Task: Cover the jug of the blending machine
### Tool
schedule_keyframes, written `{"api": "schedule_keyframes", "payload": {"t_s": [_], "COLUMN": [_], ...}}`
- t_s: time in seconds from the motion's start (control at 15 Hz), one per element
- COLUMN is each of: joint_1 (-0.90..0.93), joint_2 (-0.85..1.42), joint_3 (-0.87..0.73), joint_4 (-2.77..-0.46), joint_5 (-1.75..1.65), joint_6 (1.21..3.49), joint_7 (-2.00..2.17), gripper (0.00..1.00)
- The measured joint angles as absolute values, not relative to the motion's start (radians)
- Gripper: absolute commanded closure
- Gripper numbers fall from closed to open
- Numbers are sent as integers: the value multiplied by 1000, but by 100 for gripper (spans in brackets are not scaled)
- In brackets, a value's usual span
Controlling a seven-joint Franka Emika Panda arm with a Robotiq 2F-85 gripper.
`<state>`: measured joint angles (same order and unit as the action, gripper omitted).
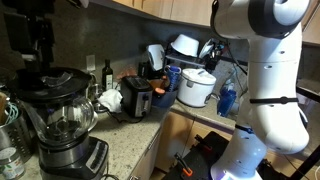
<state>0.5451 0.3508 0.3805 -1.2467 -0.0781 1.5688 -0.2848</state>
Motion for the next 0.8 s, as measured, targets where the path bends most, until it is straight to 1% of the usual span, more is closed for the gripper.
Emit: {"api": "schedule_keyframes", "payload": {"t_s": [0.33, 0.8], "joint_1": [538, 469], "joint_2": [307, 180], "joint_3": [351, 290], "joint_4": [-1302, -1368], "joint_5": [-102, -97], "joint_6": [1566, 1538], "joint_7": [-206, -125], "gripper": [0, 0]}}
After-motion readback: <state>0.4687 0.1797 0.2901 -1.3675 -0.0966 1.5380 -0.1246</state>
